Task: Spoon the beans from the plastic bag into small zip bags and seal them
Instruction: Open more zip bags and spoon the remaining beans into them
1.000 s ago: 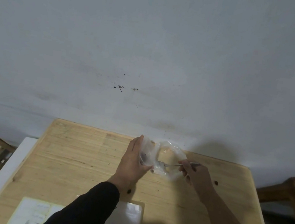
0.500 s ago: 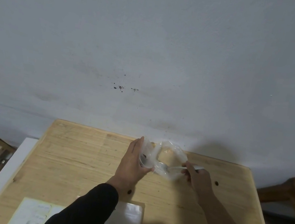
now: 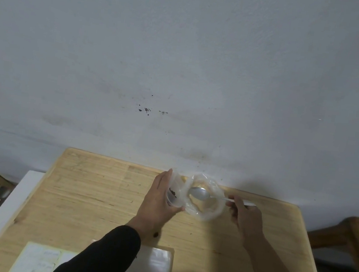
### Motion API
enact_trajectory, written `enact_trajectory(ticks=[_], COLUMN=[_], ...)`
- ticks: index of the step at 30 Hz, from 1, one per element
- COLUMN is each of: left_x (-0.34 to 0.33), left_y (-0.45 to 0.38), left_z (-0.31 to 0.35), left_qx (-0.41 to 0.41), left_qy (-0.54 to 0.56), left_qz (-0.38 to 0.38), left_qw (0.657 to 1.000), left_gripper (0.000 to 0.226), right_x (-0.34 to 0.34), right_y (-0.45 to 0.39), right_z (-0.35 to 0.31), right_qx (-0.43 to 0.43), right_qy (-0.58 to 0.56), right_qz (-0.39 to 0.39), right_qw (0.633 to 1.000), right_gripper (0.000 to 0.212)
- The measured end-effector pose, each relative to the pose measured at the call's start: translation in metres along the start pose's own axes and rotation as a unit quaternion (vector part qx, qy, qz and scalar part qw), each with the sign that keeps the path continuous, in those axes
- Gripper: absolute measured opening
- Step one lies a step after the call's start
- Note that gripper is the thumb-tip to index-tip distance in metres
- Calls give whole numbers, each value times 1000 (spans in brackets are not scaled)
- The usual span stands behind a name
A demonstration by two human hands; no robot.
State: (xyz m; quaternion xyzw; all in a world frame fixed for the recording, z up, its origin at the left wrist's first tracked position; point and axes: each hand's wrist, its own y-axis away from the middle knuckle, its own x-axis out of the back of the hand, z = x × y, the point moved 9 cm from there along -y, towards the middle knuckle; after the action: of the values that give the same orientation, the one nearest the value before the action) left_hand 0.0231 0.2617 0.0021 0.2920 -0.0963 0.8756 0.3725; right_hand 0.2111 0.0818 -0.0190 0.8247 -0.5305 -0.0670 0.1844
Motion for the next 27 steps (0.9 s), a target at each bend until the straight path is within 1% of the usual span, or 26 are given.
enact_trajectory(ticks=[2, 5, 11, 15, 20, 27], left_x=[1, 4, 5, 1, -1, 0], left_y=[1, 1, -5, -8, -9, -9], left_z=[0, -1, 1, -1, -9, -6], left_qx=[1, 7, 11, 16, 28, 20], left_qy=[-4, -3, -7, -14, -28, -24], left_qz=[1, 8, 8, 6, 3, 10], left_qw=[1000, 1000, 1000, 1000, 999, 999], left_gripper=[109, 110, 105, 103, 103, 106], right_x=[1, -4, -21, -35, -35, -21], right_y=[2, 6, 13, 18, 14, 11], right_z=[-6, -13, -13, -8, 5, 17], right_qx=[19, 45, 36, 36, 10, -44], right_qy=[20, 73, 99, 115, 138, 96], right_qz=[-4, -35, -104, -126, -114, -69], right_qw=[1000, 996, 989, 985, 984, 992], right_gripper=[20, 21, 16, 17, 19, 22])
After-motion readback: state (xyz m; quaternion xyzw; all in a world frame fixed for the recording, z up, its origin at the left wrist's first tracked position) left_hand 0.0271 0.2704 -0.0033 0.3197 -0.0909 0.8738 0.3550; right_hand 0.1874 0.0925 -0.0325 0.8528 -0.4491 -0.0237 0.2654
